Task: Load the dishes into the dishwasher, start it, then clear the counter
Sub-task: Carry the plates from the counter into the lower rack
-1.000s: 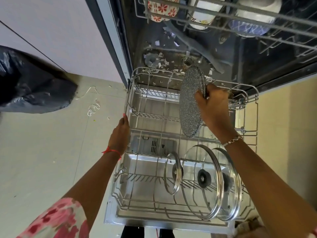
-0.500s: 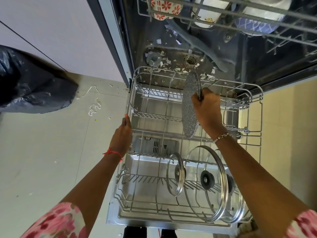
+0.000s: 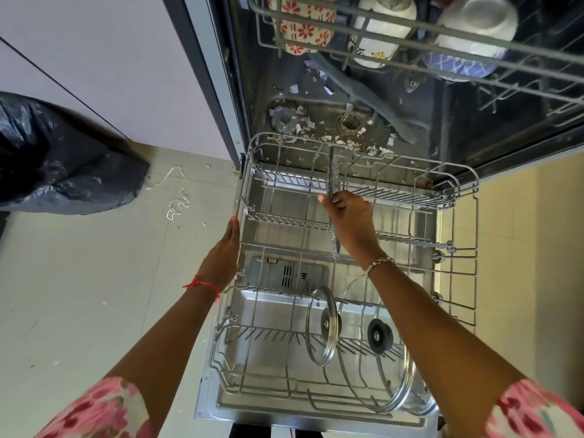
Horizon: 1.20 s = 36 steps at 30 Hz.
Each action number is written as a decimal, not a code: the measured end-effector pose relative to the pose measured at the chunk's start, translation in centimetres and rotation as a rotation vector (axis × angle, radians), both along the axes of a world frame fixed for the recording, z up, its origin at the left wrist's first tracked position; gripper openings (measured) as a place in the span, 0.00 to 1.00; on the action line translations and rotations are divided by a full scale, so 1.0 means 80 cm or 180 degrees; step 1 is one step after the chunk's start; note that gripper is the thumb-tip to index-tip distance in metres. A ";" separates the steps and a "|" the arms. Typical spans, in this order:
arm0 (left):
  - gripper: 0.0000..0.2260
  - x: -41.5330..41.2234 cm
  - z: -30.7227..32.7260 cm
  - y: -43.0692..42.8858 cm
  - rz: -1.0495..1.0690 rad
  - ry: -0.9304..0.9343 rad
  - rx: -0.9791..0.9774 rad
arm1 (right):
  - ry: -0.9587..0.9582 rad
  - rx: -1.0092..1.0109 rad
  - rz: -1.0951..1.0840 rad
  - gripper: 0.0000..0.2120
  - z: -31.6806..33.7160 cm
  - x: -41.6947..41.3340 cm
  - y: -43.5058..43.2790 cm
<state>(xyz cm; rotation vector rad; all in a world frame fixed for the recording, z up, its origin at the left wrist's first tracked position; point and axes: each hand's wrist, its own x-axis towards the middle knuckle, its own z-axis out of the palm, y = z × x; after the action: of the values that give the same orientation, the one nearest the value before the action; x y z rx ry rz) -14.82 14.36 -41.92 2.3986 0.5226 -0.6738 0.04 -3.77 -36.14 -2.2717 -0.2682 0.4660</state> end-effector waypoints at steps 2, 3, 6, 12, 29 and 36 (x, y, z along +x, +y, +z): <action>0.38 -0.007 0.009 0.003 -0.0135 0.0107 -0.0056 | 0.0159 -0.0160 0.0199 0.20 0.009 -0.007 -0.007; 0.39 -0.011 0.016 0.003 -0.0218 0.0143 -0.0008 | 0.0240 -0.0321 0.0343 0.22 0.014 -0.011 -0.012; 0.38 -0.024 0.054 -0.005 -0.0227 0.0077 0.0127 | 0.0407 -0.0745 0.0736 0.26 0.044 -0.030 -0.029; 0.35 -0.066 0.218 -0.023 -0.0153 -0.0242 0.0439 | 0.0159 -0.1496 0.1664 0.29 0.194 -0.076 -0.034; 0.33 -0.205 0.529 0.168 0.0443 -0.1145 0.1314 | -0.1605 -0.0999 0.2401 0.34 0.458 -0.214 0.181; 0.33 -0.241 0.566 0.363 0.0596 -0.1254 0.1503 | -0.1783 -0.1150 0.2220 0.34 0.491 -0.220 0.347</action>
<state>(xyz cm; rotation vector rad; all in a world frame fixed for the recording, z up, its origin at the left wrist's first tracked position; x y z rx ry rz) -34.10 43.43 3.37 2.7696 0.7868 0.0199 -17.59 23.96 3.11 -2.5830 -1.3802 0.2116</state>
